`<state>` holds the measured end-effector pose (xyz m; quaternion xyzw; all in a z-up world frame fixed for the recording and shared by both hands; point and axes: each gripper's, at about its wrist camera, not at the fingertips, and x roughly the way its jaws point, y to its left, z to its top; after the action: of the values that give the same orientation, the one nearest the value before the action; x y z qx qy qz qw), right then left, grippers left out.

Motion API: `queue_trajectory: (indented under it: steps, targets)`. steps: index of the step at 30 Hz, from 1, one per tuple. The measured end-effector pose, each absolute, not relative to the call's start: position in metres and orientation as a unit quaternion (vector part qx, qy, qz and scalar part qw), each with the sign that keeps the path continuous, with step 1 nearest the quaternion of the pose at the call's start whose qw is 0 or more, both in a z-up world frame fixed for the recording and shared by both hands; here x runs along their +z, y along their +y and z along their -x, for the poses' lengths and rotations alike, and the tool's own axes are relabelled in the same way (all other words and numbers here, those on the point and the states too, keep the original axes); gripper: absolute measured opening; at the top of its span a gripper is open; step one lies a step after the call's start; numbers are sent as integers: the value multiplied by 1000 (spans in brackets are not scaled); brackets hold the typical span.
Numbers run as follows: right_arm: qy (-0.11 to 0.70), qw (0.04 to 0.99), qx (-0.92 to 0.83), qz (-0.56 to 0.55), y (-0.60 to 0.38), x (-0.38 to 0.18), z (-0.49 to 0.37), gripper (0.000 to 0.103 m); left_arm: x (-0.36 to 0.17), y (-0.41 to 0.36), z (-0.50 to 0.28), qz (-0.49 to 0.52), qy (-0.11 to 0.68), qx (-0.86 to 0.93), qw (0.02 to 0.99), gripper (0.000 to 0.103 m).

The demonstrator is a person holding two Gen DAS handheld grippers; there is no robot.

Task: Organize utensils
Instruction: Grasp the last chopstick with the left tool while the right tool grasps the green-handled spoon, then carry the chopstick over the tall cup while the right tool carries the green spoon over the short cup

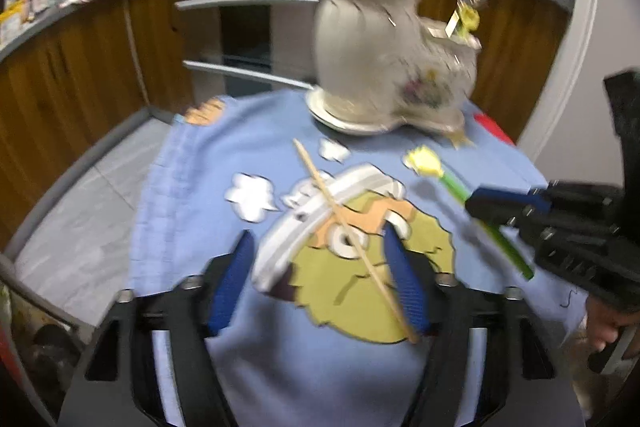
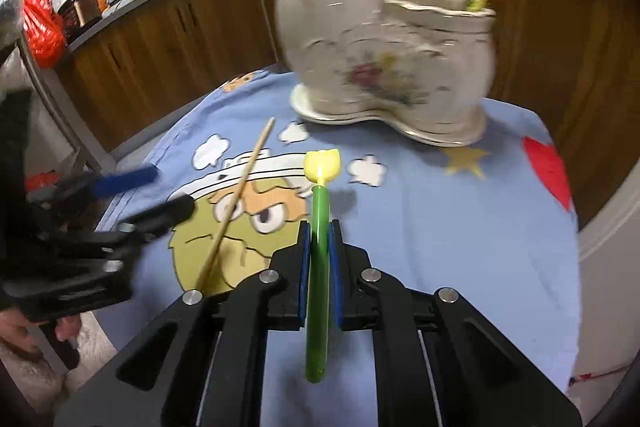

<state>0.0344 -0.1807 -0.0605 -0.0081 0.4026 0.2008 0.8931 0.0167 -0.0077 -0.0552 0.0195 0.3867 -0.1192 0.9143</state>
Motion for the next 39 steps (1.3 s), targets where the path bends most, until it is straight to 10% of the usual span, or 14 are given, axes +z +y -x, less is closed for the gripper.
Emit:
queue_trajectory:
  steps: [9,39]
  targets:
    - [405,892,202,5,-198,-67,-36,9,-77,-35,-42,-72,419,-94,900,8]
    - [393,887,232,72,-213,-67,-27,9,-59,-17,-12,-113,428,-177,879,5]
